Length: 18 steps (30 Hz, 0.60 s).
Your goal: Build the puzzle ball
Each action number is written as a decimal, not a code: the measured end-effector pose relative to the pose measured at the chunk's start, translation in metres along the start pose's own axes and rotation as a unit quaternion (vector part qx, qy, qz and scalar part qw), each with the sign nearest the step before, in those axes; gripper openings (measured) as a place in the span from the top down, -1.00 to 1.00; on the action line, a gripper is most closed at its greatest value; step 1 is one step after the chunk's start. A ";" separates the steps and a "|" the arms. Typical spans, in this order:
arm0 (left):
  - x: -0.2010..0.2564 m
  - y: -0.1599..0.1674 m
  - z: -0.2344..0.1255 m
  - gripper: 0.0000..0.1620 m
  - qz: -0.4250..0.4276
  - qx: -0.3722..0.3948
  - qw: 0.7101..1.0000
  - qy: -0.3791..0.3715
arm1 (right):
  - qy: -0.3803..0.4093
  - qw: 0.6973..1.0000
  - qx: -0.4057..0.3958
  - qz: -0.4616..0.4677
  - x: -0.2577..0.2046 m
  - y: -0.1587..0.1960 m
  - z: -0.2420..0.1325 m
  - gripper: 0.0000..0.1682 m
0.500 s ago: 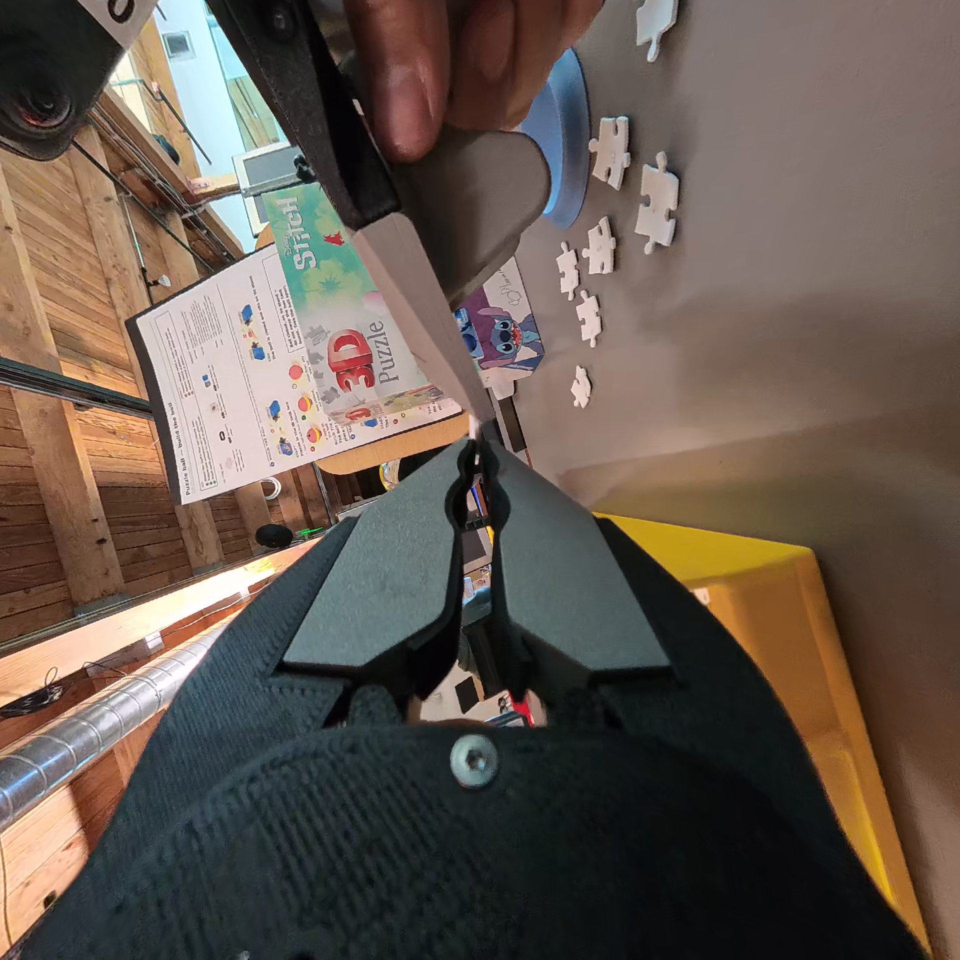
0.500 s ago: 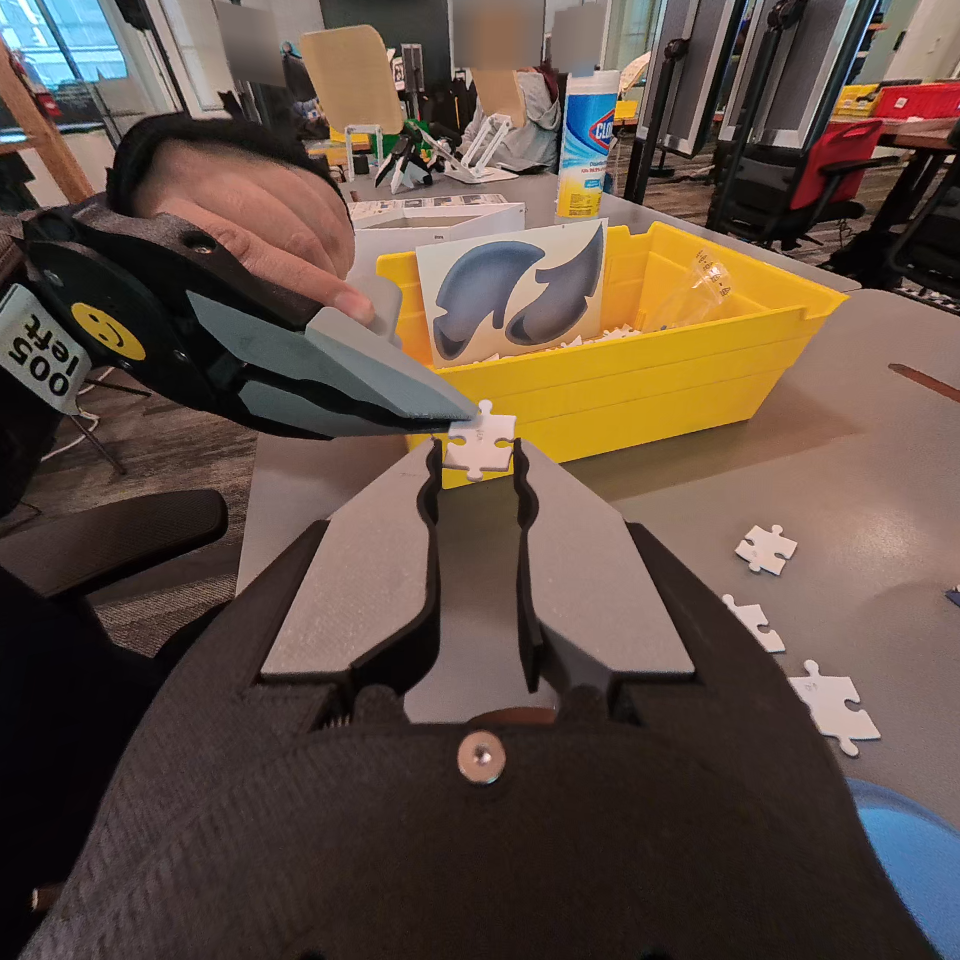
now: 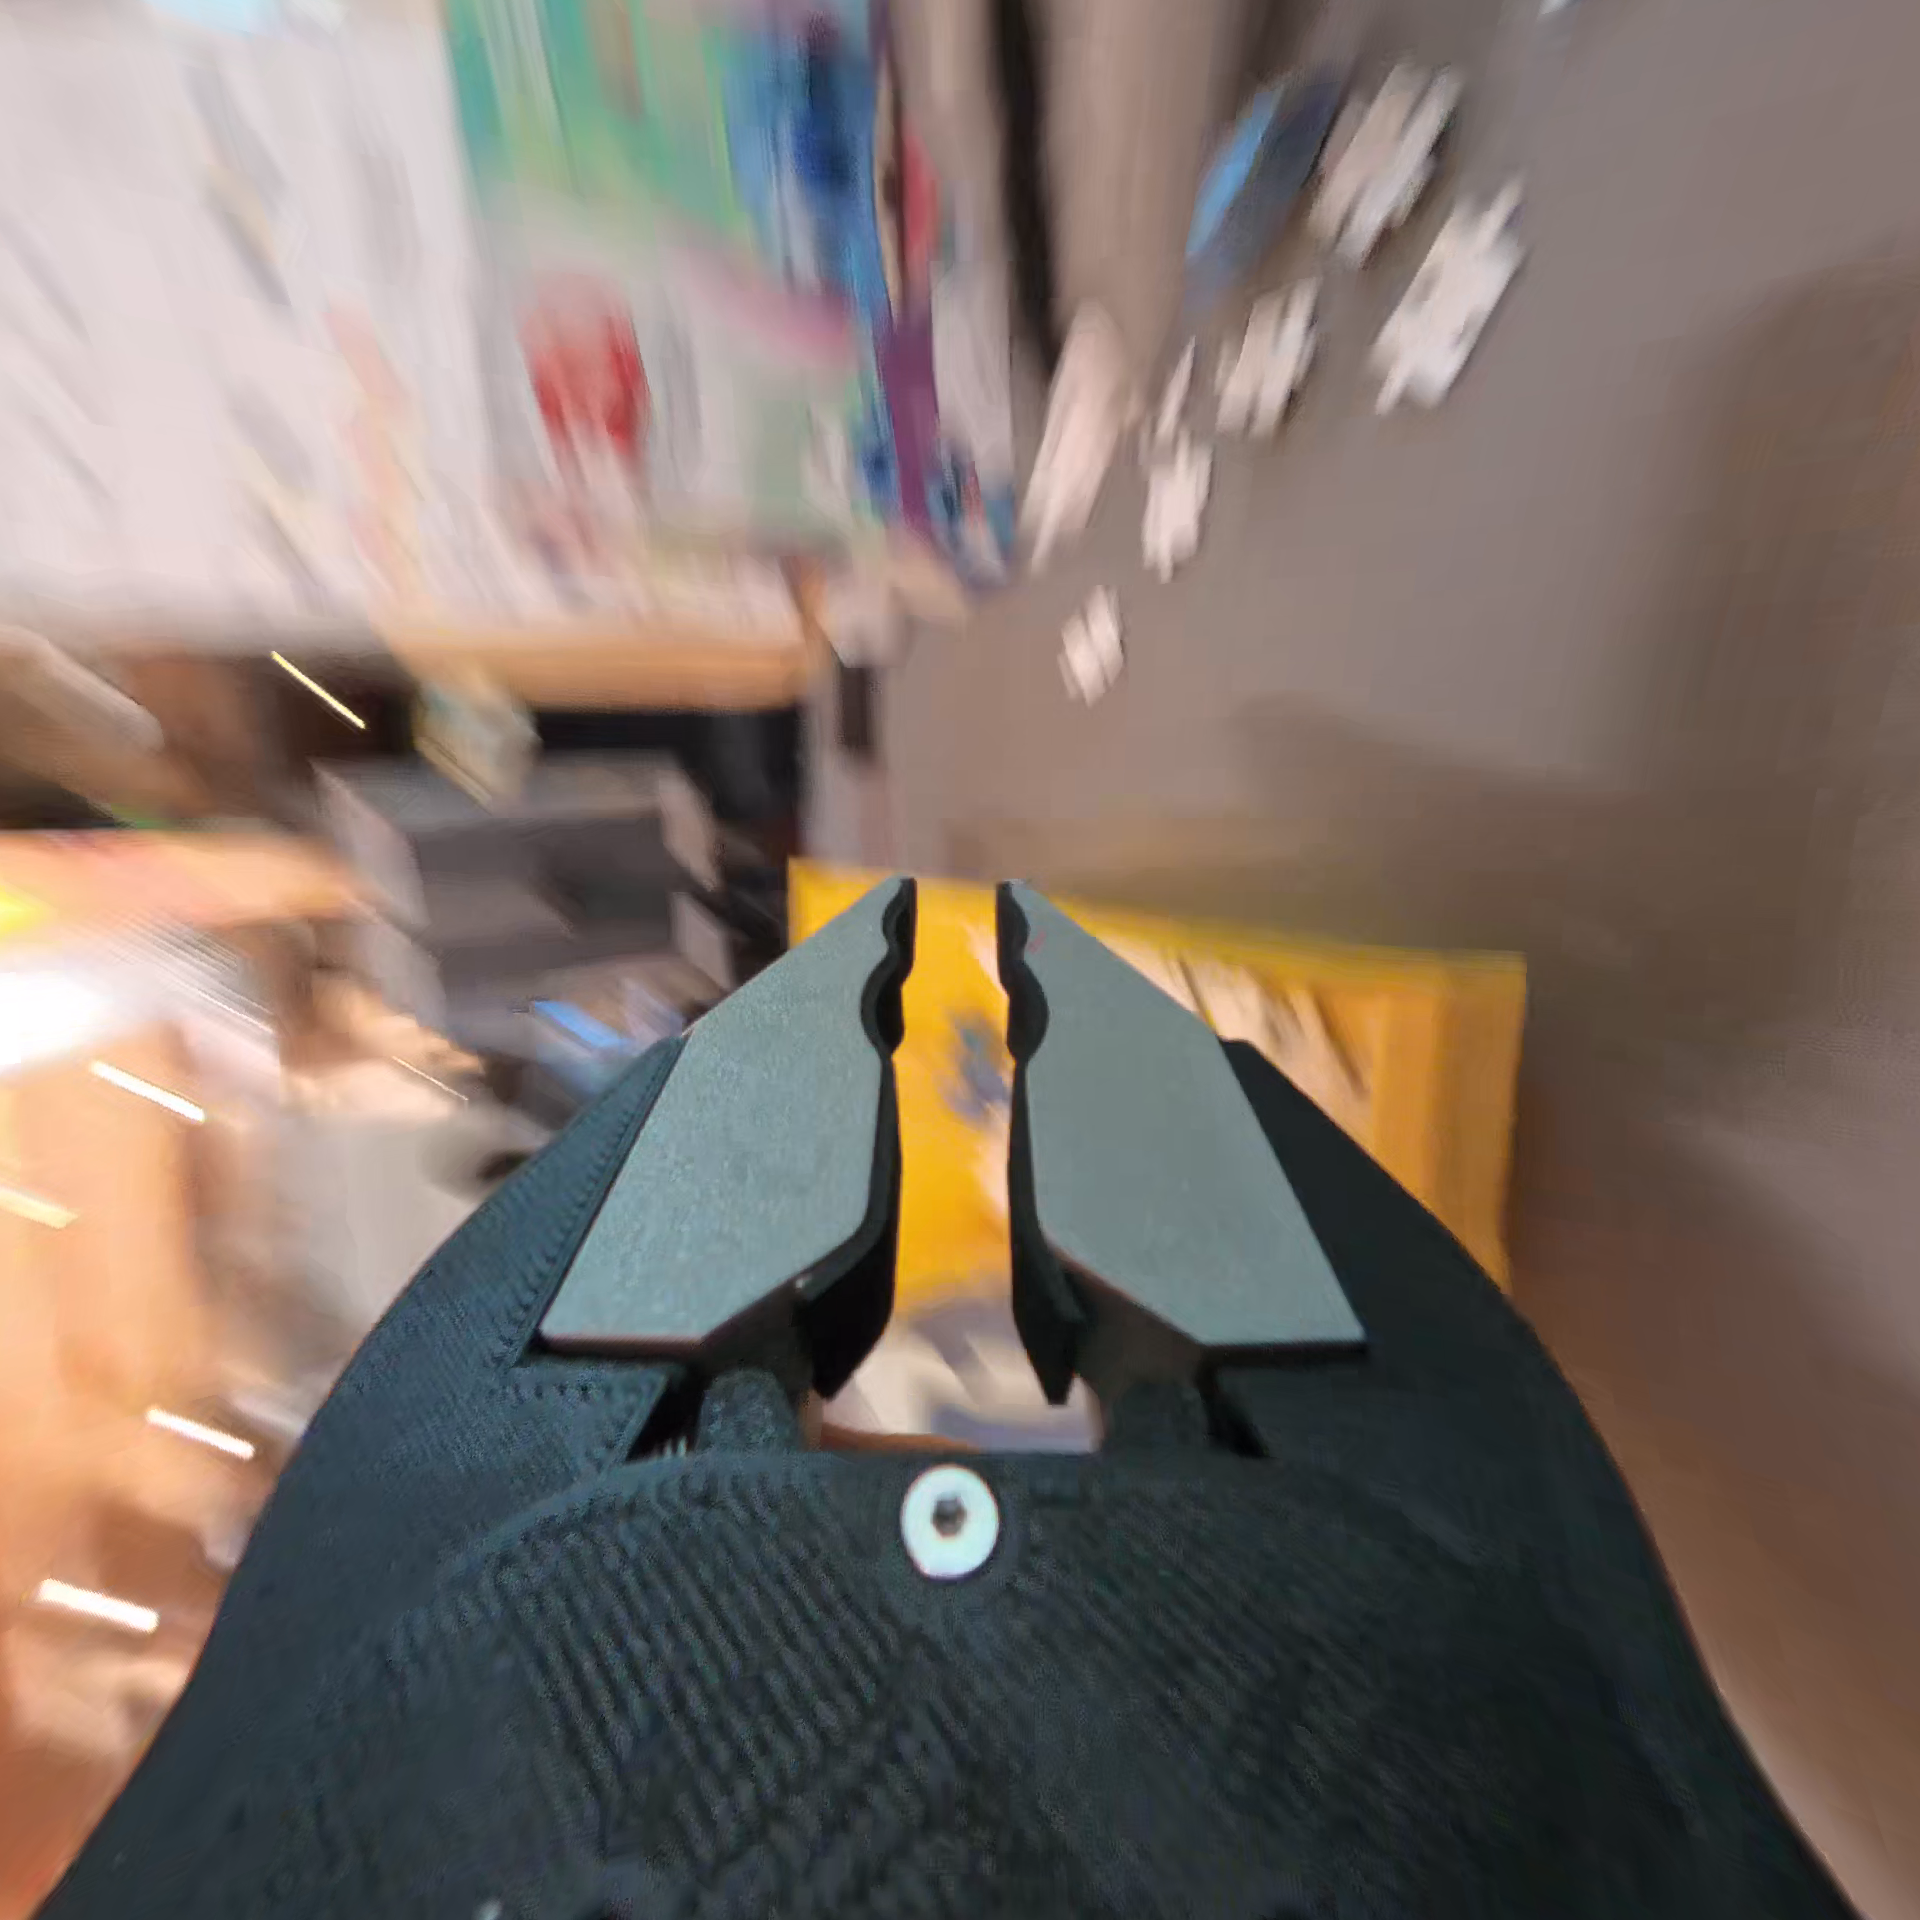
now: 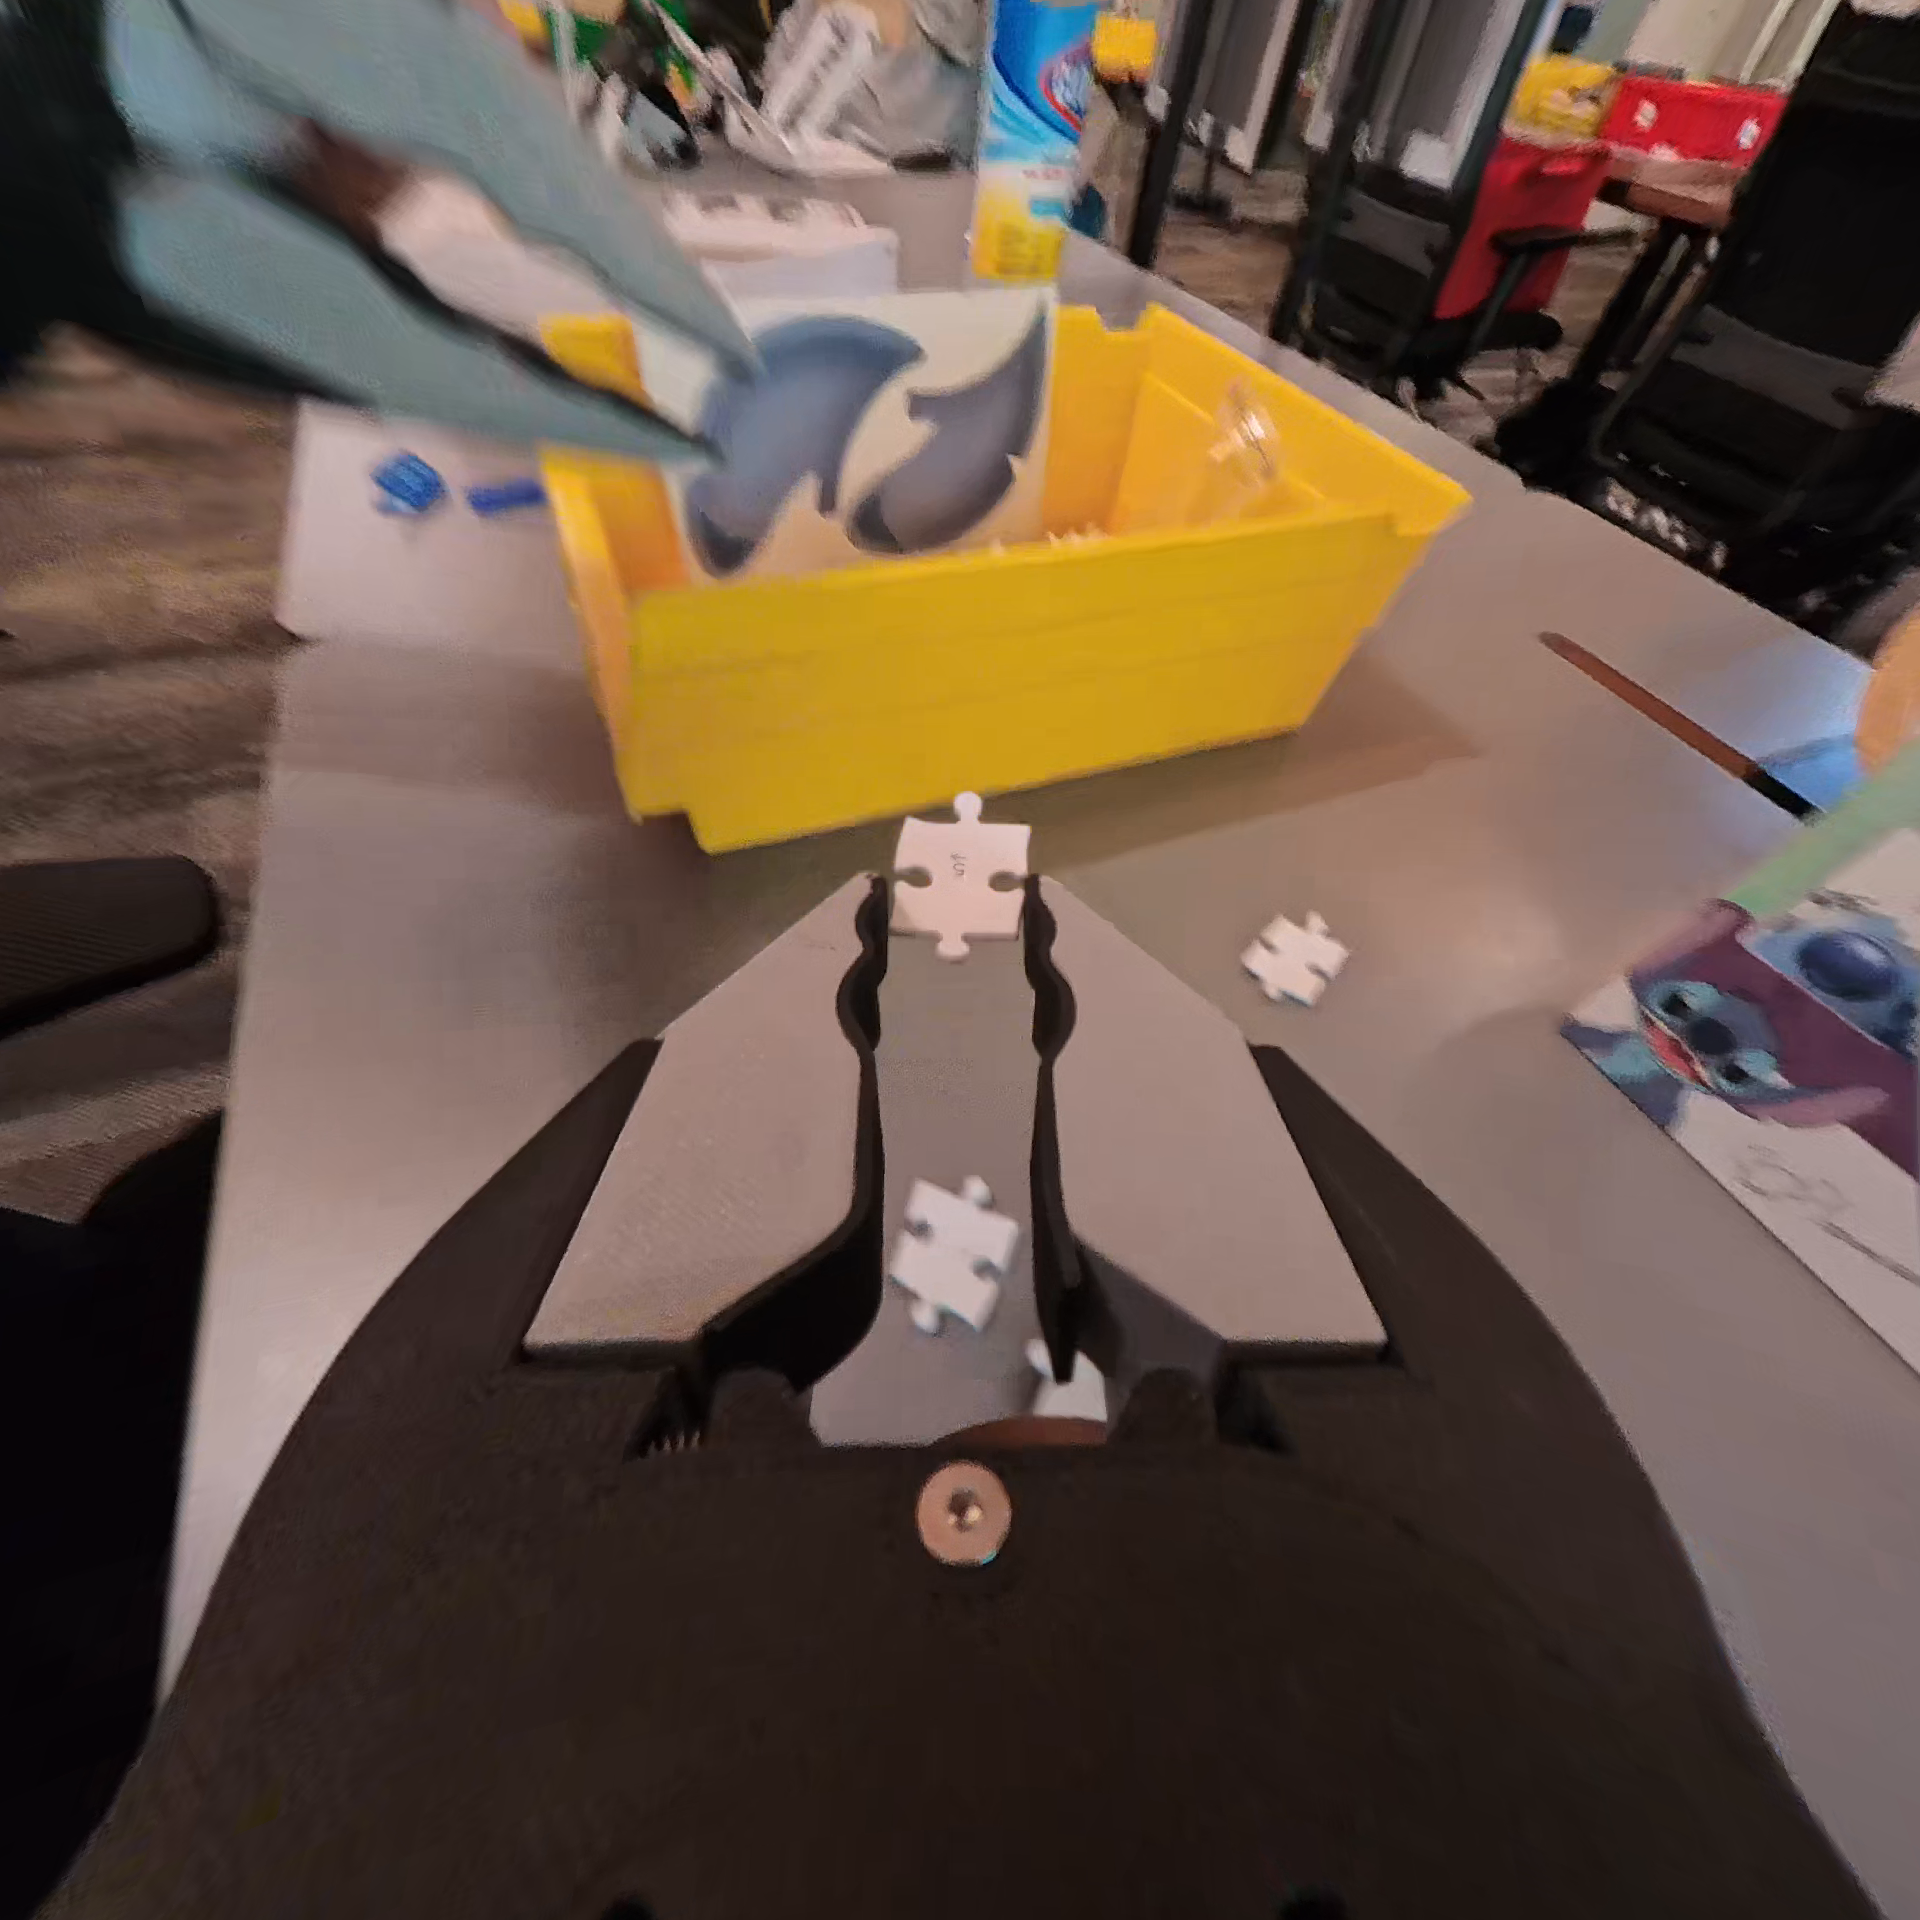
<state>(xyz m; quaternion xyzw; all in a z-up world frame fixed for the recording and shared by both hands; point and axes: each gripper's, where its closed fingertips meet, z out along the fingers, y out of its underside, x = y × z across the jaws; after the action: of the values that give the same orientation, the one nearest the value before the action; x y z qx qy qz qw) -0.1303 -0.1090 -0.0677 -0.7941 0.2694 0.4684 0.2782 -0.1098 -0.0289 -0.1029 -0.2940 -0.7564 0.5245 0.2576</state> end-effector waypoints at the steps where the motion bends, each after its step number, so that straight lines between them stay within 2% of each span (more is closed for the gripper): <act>1: -0.005 0.020 -0.005 0.77 -0.060 -0.034 0.997 0.035 | 0.009 1.000 -0.021 0.001 0.010 0.009 -0.003 0.73; 3: 0.001 0.058 -0.015 0.71 -0.196 -0.097 0.967 0.131 | 0.018 0.998 -0.067 0.012 0.025 0.031 -0.008 0.73; 6: 0.033 0.089 -0.025 0.69 -0.337 -0.150 0.886 0.281 | 0.034 0.990 -0.133 0.011 0.042 0.063 -0.014 0.74; 10: 0.072 0.108 -0.016 0.68 -0.426 -0.203 0.786 0.398 | 0.047 0.980 -0.192 0.001 0.051 0.091 -0.015 0.73; 12: 0.085 0.106 -0.011 0.67 -0.450 -0.211 0.749 0.438 | 0.044 0.978 -0.203 0.006 0.051 0.097 -0.014 0.73; 13: 0.090 0.106 -0.009 0.66 -0.450 -0.219 0.738 0.453 | 0.044 0.977 -0.211 0.010 0.052 0.101 -0.014 0.73; 18: 0.103 0.119 0.006 0.63 -0.429 -0.268 0.734 0.453 | 0.048 0.975 -0.218 0.013 0.053 0.104 -0.015 0.73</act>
<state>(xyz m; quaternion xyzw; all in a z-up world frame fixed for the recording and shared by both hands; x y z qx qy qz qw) -0.1731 -0.2057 -0.1844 -0.9853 -0.1420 -0.0634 0.0702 -0.1184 0.0473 -0.1918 -0.3783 -0.8351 0.3355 0.2165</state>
